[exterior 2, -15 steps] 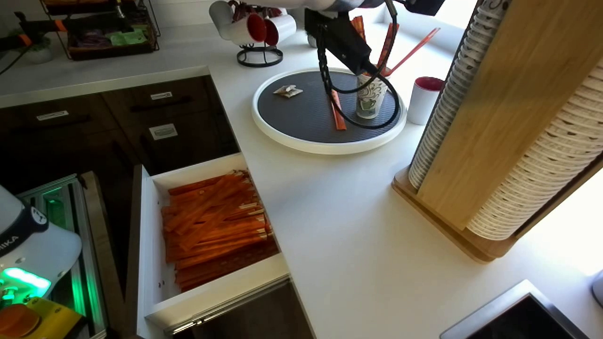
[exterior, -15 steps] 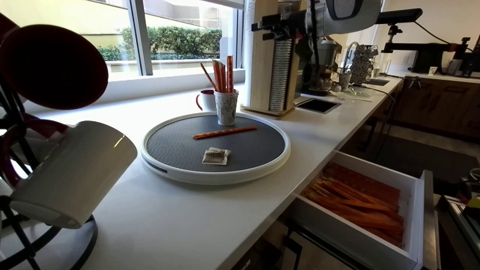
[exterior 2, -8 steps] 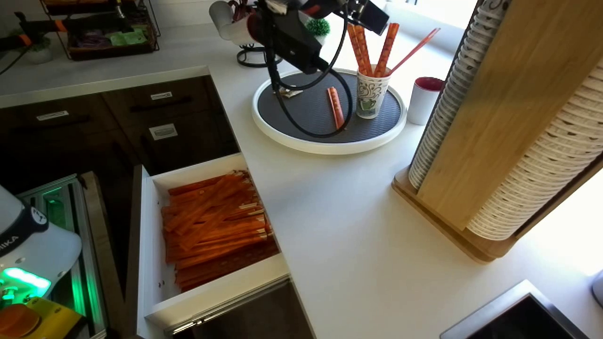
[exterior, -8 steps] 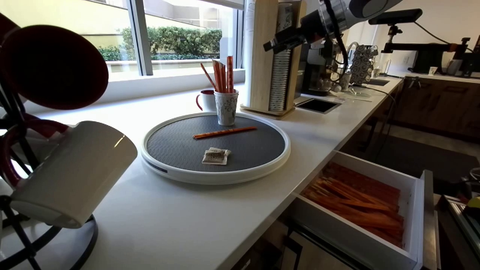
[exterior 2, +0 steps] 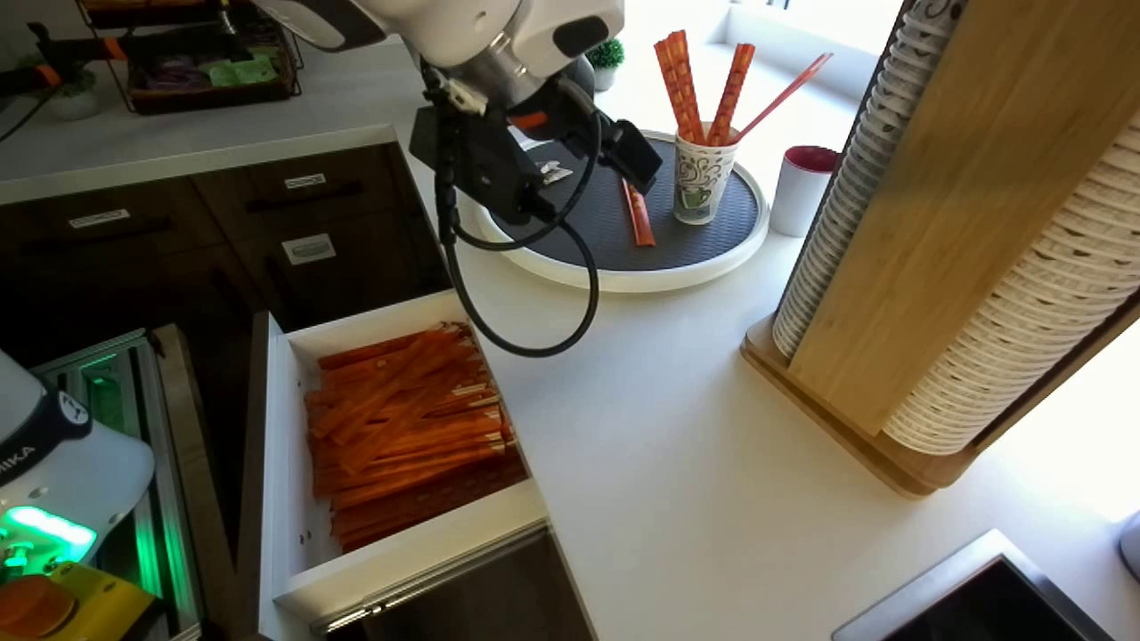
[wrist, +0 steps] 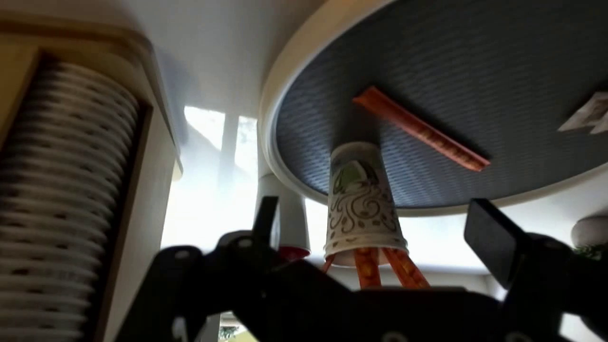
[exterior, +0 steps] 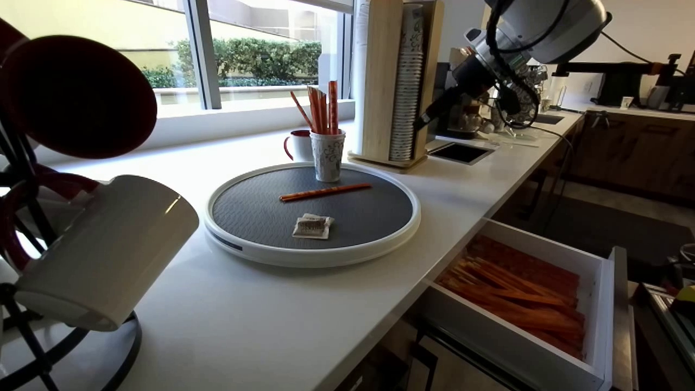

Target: Place some orange packets from the drawer in the coffee cup.

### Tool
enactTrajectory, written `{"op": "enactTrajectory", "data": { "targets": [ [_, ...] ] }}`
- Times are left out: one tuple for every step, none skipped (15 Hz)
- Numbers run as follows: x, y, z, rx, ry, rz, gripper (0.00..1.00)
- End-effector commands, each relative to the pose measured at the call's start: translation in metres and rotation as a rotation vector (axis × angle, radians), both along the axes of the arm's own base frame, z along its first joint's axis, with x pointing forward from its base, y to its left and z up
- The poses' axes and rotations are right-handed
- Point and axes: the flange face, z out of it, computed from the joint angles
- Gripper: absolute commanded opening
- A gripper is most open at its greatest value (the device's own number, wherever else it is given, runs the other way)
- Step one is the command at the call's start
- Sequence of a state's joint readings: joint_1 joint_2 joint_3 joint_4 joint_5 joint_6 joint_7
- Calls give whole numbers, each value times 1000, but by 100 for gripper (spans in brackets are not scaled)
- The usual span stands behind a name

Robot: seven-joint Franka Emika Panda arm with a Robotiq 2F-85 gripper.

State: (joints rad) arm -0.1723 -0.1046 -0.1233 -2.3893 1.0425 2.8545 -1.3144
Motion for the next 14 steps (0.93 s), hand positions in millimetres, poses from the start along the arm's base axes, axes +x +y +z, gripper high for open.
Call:
{"op": "enactTrajectory", "data": {
  "targets": [
    [-4,-7,-2,7,15,4,100],
    [-7,-11,-2,10,18,4,100],
    [-8,-12,0,8,16,3,100],
    [-8,-11,1,7,14,5,100],
    [-7,-10,2,7,14,8,100],
    [-6,-8,2,8,14,10,100],
    [-6,-8,2,8,15,11,100],
    [-6,-7,1,8,15,11,100],
    [-6,-7,1,8,15,11,100],
    [-6,-7,1,8,16,11,100],
    [-6,-7,1,8,16,11,100],
    [-6,-7,1,8,16,11,100],
    [-6,-7,1,8,16,11,100],
    [-6,-7,1,8,16,11,100]
  ]
}}
